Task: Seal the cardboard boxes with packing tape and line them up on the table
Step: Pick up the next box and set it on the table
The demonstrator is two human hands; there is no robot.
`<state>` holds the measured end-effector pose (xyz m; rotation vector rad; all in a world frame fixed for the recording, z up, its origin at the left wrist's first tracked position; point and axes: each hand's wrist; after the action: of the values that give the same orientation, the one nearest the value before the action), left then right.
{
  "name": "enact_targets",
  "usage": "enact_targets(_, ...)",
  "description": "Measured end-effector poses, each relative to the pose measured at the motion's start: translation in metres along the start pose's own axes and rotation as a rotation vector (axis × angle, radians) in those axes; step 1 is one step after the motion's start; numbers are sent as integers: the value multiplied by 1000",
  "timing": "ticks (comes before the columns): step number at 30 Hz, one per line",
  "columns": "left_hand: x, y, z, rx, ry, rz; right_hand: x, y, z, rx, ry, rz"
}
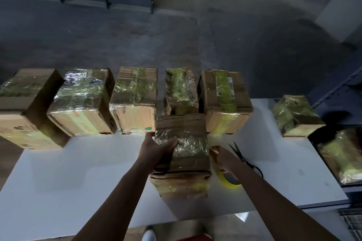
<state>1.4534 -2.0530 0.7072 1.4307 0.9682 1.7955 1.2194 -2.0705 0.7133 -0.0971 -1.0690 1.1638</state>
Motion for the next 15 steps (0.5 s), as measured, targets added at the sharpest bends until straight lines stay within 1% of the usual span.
enact_targets(3, 1, -4, 3, 190, -75, 75, -5, 6, 2, -172, -2, -100)
enact_targets(5, 3, -6, 5, 288, -108, 135, -7, 11, 7, -217, 18, -114)
enact_targets(7, 7, -7, 7, 326, -159, 201, -9, 17, 13, -249, 37, -88)
enact_targets(10, 7, -9, 6, 318, -178, 174, -10, 21, 17, -298, 55, -87)
enact_targets(11, 7, -8, 6, 282, -154, 128, -10, 22, 17, -309, 61, -83)
enact_targets(12, 5, -9, 5, 193, -92, 57, -10, 22, 17, -318, 68, -84)
enact_targets(14, 0, -10, 6, -63, 98, -107, -9, 20, 17, -308, 83, -59)
enact_targets(15, -1, -10, 5, -162, 178, -161, -9, 19, 17, -290, 84, -41)
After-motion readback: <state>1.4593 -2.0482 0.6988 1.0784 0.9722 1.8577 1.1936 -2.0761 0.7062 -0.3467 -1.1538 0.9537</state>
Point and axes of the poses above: each hand's wrist, its own x-axis away from the middle knuckle, its own z-axis out of the back of the hand, y = z × x, and after that the axes turned 2 degrees about z, right-handed
